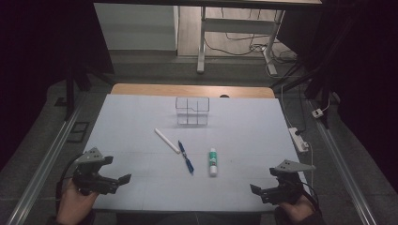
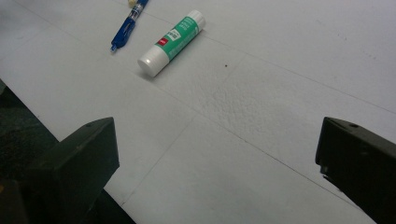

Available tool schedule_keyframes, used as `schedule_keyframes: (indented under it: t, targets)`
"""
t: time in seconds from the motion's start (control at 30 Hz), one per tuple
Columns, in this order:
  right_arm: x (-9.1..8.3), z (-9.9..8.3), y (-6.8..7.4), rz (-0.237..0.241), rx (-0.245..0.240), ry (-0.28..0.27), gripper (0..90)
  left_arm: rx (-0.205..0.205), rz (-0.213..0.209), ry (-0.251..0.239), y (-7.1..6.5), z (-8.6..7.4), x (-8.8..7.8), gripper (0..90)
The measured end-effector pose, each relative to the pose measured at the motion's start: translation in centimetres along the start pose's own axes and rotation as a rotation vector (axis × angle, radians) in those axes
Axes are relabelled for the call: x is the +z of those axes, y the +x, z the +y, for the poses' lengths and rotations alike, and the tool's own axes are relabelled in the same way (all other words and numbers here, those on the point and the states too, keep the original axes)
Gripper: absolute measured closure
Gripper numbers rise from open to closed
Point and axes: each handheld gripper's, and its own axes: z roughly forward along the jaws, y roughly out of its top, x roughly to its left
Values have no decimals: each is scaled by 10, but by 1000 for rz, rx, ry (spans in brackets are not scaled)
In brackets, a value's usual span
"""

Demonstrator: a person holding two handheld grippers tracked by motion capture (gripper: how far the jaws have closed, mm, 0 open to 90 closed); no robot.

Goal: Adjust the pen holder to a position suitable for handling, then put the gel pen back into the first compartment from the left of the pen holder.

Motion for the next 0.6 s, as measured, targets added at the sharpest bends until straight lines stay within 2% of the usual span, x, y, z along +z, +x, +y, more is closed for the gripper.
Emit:
schedule_keyframes:
  t: [0.27, 0.43, 0.53, 0.6]
  targets:
    - [-1, 0, 1, -9, -10, -6, 0, -37, -1, 10, 0, -21, -8, 0]
    - [-4, 2, 1, -17, 4, -22, 0, -35, 4, 0, 0, -23, -11, 0]
    - [-4, 6, 3, -10, -2, -38, 0, -38, 3, 2, 0, -23, -11, 0]
    - [-3, 9, 6, -10, -23, -38, 0, -38, 4, 6, 0, -23, -11, 0]
